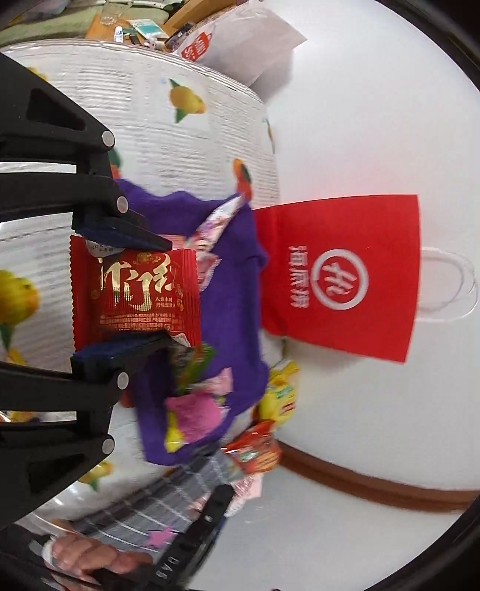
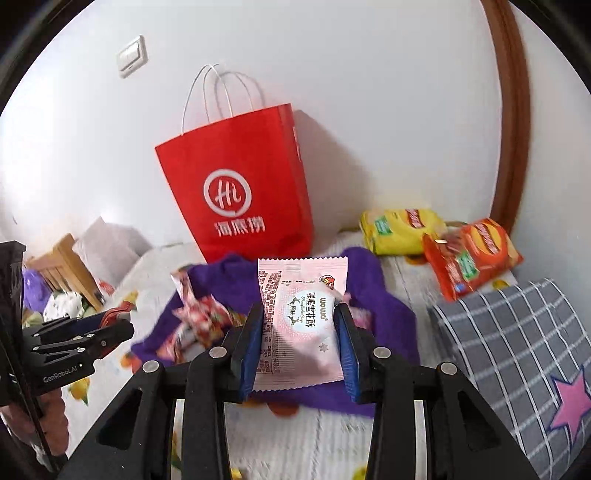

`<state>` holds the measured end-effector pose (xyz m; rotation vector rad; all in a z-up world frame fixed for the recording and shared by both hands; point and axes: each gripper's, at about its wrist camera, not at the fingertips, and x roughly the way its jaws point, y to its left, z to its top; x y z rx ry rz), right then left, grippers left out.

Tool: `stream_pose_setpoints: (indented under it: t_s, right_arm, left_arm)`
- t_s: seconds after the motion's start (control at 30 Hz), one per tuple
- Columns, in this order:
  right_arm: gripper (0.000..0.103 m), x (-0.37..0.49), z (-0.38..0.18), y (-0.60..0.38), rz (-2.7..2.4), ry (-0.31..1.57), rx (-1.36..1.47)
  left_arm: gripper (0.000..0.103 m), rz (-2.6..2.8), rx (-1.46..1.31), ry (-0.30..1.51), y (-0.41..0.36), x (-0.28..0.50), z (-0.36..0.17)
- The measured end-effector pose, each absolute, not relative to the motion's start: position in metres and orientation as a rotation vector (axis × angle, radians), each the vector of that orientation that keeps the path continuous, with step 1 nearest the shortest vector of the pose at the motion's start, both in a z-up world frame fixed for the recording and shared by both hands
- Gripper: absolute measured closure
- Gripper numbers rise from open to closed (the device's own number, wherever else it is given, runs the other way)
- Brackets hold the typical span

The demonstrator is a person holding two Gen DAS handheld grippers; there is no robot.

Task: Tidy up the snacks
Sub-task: 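Carry the biscuit packet in the right gripper over the towel while the left carries the red packet there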

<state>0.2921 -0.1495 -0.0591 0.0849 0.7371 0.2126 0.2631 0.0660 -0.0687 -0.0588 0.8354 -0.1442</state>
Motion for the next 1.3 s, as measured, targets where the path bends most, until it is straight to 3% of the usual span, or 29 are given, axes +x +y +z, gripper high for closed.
stream_pose_setpoints:
  t_s: [0.27,0.63,1.3]
  right_arm:
    - [0.065,0.349,-0.074,-0.135,0.258,0.783,0.179]
    - [0.065,0.379,-0.146,-0.14,0.271,0.896,0.249]
    - [0.063,0.372,-0.161,-0.108,0.314,0.873,0.075]
  left_arm:
    - [0.063,-0.118,-0.114,0.819,0.067,0.311,-0.054]
    - [0.063,-0.092,-0.097,0.863,0.063,0.355,-0.082]
    - [0.063,-0.081,-0.084,0.944,0.059,0.36,-0.096]
